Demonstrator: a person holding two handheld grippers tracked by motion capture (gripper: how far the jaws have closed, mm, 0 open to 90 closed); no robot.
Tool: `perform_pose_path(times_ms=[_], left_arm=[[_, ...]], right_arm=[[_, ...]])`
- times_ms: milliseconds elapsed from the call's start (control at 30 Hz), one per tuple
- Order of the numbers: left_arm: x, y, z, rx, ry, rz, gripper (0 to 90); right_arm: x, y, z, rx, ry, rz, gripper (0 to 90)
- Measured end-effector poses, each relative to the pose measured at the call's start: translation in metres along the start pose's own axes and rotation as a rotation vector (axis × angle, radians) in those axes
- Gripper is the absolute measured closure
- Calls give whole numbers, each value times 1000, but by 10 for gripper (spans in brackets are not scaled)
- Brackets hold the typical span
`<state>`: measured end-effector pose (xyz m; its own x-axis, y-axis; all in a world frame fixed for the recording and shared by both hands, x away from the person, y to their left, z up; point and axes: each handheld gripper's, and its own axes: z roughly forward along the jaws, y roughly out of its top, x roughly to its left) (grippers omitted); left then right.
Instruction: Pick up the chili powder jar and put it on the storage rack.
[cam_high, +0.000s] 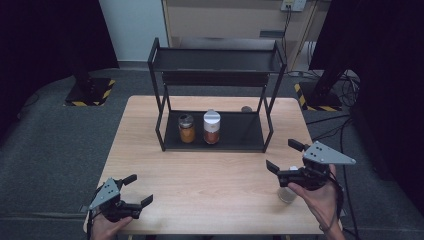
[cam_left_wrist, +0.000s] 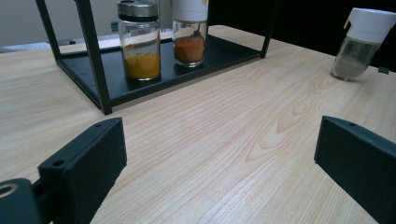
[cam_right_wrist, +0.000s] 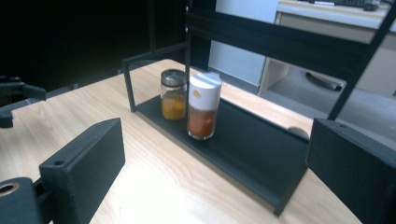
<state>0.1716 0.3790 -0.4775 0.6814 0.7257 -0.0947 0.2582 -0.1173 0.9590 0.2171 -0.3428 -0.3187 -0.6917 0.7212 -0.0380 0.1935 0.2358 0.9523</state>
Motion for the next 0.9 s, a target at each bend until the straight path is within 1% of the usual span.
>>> perform_pose_path(times_ms=[200,367,500,533,633,700,733,767,800,833,867,900], left_arm=[[0,0,0,1,1,2,15],[-1,0,0,2,3,1,15],[-1,0,0,1,4,2,15],[-1,0,0,1,4,2,15],[-1,0,0,2,4,4,15],[-1,0,0,3,3,5,15],[-1,0,0,1,3,5,15],[-1,0,0,1,3,5,15],[-1,0,0,1,4,4,15],[-1,0,0,0,5,4,15],[-1,0,0,-1,6,4,15],[-1,0,0,-1,6,4,15]], right_arm=[[2,-15,-18,-19,-40,14,36],[4,-27,-28,-11,-73,30,21],[4,-37,-34,-11,-88,46,18],[4,-37,-34,-11,-88,46,18],[6,-49,-39,-14,-112,49,16],[6,-51,-40,-12,-121,51,16],[5,-56,-41,-4,-131,58,16],[5,-56,-41,-4,-131,58,16],[4,-62,-43,-4,-135,65,16],[4,-62,-43,-4,-135,65,16],[4,-68,-44,-5,-143,65,16],[4,-68,-44,-5,-143,65,16]])
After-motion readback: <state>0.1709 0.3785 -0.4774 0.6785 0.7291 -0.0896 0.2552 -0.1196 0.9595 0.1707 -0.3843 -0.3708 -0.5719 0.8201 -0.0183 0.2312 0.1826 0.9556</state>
